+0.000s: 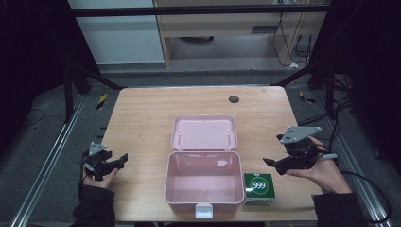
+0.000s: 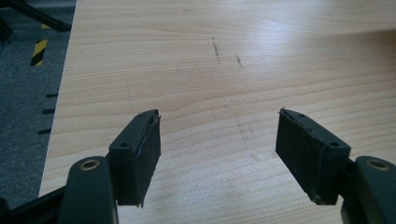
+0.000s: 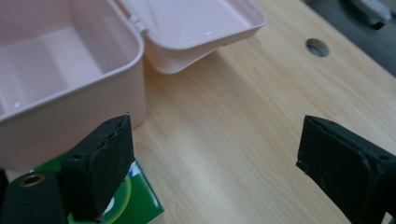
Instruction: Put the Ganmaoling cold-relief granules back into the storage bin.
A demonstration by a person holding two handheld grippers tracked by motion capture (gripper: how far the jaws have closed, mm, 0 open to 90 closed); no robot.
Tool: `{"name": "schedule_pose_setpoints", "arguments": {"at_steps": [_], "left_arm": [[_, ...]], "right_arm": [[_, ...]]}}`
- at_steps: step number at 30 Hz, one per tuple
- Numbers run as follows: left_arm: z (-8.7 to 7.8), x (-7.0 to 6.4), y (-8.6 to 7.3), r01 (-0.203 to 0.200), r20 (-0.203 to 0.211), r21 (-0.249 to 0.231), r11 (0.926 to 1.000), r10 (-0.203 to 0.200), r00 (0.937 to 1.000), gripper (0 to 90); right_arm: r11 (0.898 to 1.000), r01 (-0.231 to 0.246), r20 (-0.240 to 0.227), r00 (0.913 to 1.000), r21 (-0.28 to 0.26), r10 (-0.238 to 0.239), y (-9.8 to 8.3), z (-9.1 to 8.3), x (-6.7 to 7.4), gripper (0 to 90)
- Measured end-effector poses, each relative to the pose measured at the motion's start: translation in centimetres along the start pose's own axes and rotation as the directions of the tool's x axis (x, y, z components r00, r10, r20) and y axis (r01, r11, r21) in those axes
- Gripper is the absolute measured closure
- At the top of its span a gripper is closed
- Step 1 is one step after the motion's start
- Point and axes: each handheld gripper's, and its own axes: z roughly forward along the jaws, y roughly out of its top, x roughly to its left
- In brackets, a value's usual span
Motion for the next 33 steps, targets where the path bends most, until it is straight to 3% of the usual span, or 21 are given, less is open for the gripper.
{"name": "schedule_pose_setpoints", "arguments": {"at_steps": [3,8,15,28,29,33], "left_arm": [[0.1,0.0,0.0,-0.011,0.002,0.006,0.9999,0.010,0.9999,29.8],[0.1,-0.1,-0.1,-0.009,0.005,0.007,0.9999,0.009,1.0000,29.4],[0.1,-0.1,-0.1,-0.021,0.005,0.015,0.9997,0.021,0.9998,29.2],[0.1,-0.2,-0.1,-0.028,0.007,0.020,0.9994,0.028,0.9996,29.0],[0.1,-0.2,-0.1,-0.027,0.006,0.020,0.9994,0.027,0.9996,29.0],[0.2,-0.3,-0.1,-0.029,0.007,0.020,0.9994,0.028,0.9996,29.0]], "right_arm": [[0.997,0.057,-0.041,0.9977,0.049,-0.055,-0.1,0.3,0.6,10.4],[0.993,0.091,-0.074,0.9936,0.081,-0.085,-0.2,0.6,1.2,10.4],[0.977,0.159,-0.139,0.9804,0.140,-0.140,-0.3,1.3,2.3,10.3],[0.949,0.228,-0.229,0.9571,0.217,-0.178,-0.7,2.8,3.6,8.5],[0.944,0.245,-0.247,0.9504,0.221,-0.189,-0.8,3.0,3.8,8.3],[0.938,0.261,-0.270,0.9427,0.230,-0.196,-1.0,3.5,4.3,7.7]]}}
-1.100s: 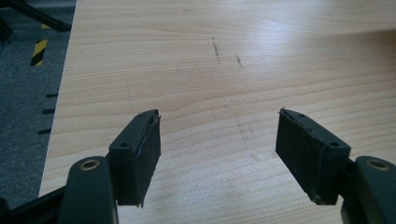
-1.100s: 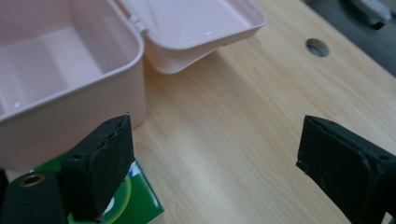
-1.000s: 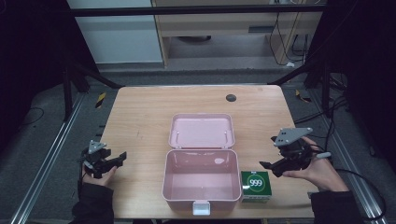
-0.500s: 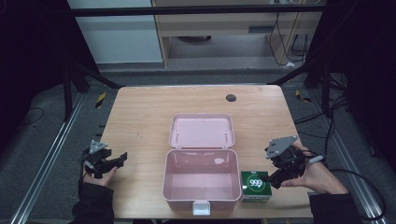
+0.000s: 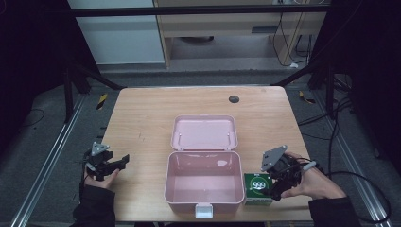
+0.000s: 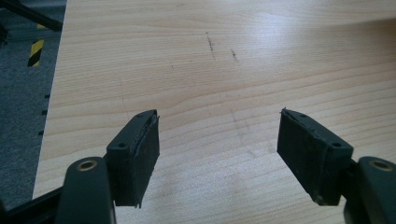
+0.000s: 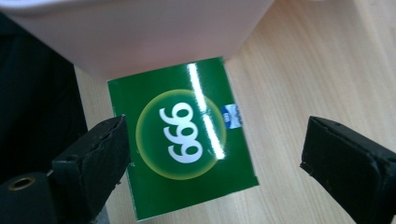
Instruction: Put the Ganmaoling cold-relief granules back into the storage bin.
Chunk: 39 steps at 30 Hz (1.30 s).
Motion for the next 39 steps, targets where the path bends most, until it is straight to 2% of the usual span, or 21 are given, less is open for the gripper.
{"name": "schedule_pose_setpoints", "arguments": {"at_steps": [11,23,30,39], "left_arm": [[0.0,0.0,0.0,-0.002,0.002,-0.001,1.0000,0.002,1.0000,28.9],[0.1,-0.1,0.0,-0.006,0.002,0.004,1.0000,0.006,1.0000,28.9],[0.1,-0.1,-0.1,-0.009,0.002,0.008,0.9999,0.009,1.0000,28.9],[0.1,-0.1,-0.1,-0.010,0.001,0.010,0.9999,0.010,0.9999,28.9]], "right_arm": [[0.998,0.042,-0.057,0.9976,0.044,-0.040,0.1,1.7,0.6,5.9],[0.995,0.064,-0.079,0.9952,0.080,-0.057,0.3,3.2,0.8,4.7],[0.989,0.088,-0.094,0.9926,0.121,-0.077,0.5,4.3,0.7,5.7],[0.989,0.073,-0.121,0.9910,0.127,-0.057,-0.3,5.3,0.5,8.6]]}}
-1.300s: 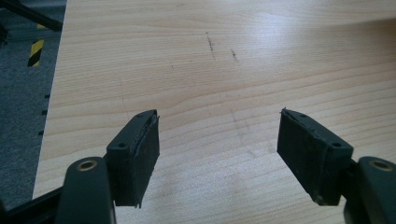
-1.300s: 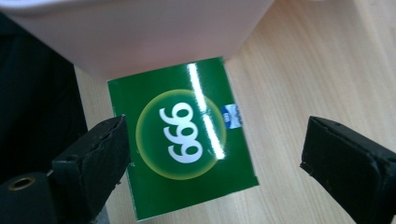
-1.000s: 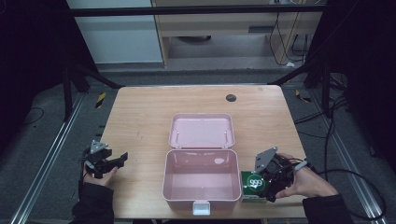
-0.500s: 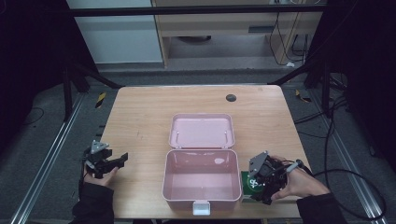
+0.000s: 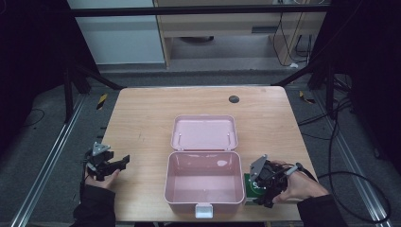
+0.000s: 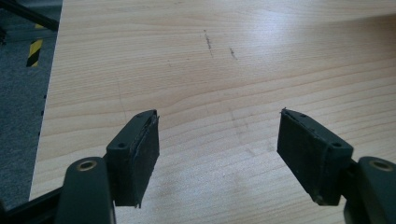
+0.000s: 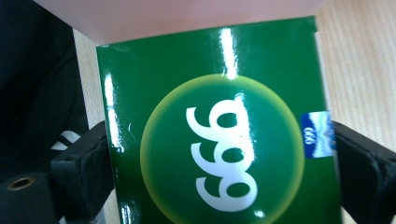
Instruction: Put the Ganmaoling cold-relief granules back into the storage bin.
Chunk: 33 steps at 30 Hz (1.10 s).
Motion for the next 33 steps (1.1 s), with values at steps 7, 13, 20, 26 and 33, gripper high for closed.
{"name": "schedule_pose_setpoints", "arguments": {"at_steps": [7,13,20,26,33], "left_arm": [[0.0,0.0,0.0,0.001,0.001,0.000,1.0000,-0.001,1.0000,28.9],[0.0,0.0,0.0,-0.001,0.000,0.001,1.0000,0.001,1.0000,29.0],[0.0,0.0,0.0,0.000,0.002,0.001,1.0000,0.000,1.0000,29.3],[0.0,0.0,0.0,-0.002,0.002,0.004,1.0000,0.002,1.0000,29.3],[0.0,-0.1,0.0,-0.002,0.003,0.005,1.0000,0.002,1.0000,29.3]], "right_arm": [[1.000,0.008,-0.018,0.9998,0.003,-0.008,0.0,0.4,-0.2,9.8],[1.000,0.006,-0.029,0.9996,0.011,-0.006,0.0,0.4,-0.3,12.8],[1.000,-0.009,-0.027,0.9996,0.018,0.010,-0.1,0.2,-0.3,14.9],[1.000,-0.017,-0.004,0.9998,0.005,0.017,-0.4,-0.5,-0.3,15.3],[1.000,-0.024,0.013,0.9996,-0.019,0.025,-1.0,-2.8,-0.2,15.3]]}}
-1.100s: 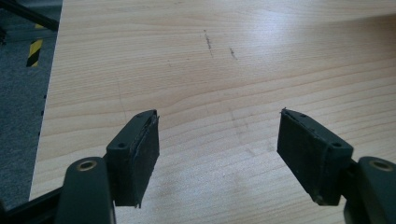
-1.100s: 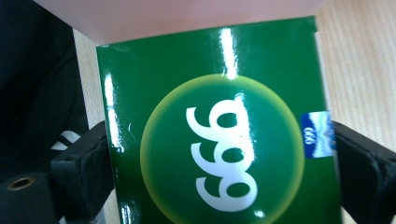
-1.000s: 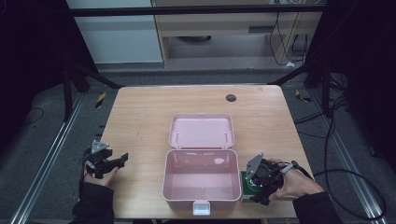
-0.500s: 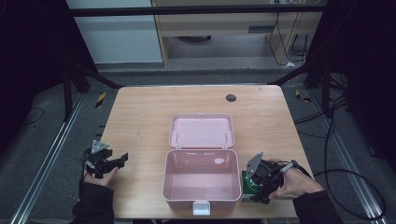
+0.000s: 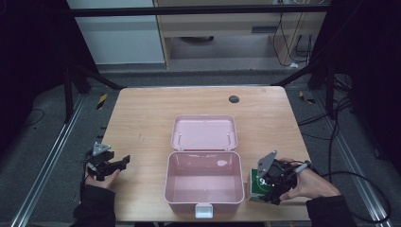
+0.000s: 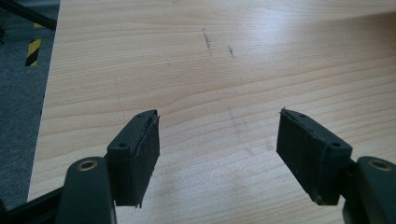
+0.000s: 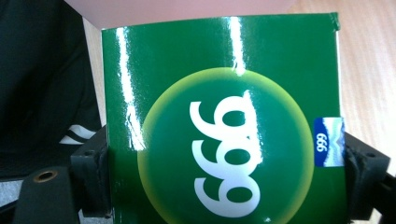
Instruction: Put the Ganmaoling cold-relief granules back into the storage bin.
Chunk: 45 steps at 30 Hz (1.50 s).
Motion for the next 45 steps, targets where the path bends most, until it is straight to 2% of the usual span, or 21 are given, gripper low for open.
{"name": "schedule_pose_setpoints", "arguments": {"at_steps": [9,12,25,38,45], "left_arm": [[0.0,0.0,0.0,-0.001,0.000,0.002,1.0000,0.001,1.0000,29.3],[0.0,0.0,0.0,-0.001,0.001,0.002,1.0000,0.001,1.0000,29.3],[0.0,-0.1,0.0,-0.005,0.004,0.006,1.0000,0.005,1.0000,29.3],[0.1,-0.1,0.0,-0.007,0.005,0.011,0.9999,0.007,1.0000,29.3],[0.1,-0.1,0.0,-0.009,0.005,0.014,0.9999,0.009,0.9999,29.3]], "right_arm": [[1.000,0.008,0.024,0.9997,-0.012,-0.008,0.2,-2.7,0.2,15.4],[1.000,0.014,0.031,0.9994,-0.027,-0.013,0.7,-4.2,0.3,15.4],[0.999,0.039,0.059,0.9976,-0.037,-0.037,2.8,-8.1,0.5,15.6],[0.998,0.047,0.067,0.9967,-0.030,-0.045,5.0,-10.5,0.6,15.9],[0.997,0.066,0.066,0.9958,-0.038,-0.064,6.3,-11.8,0.8,15.9]]}}
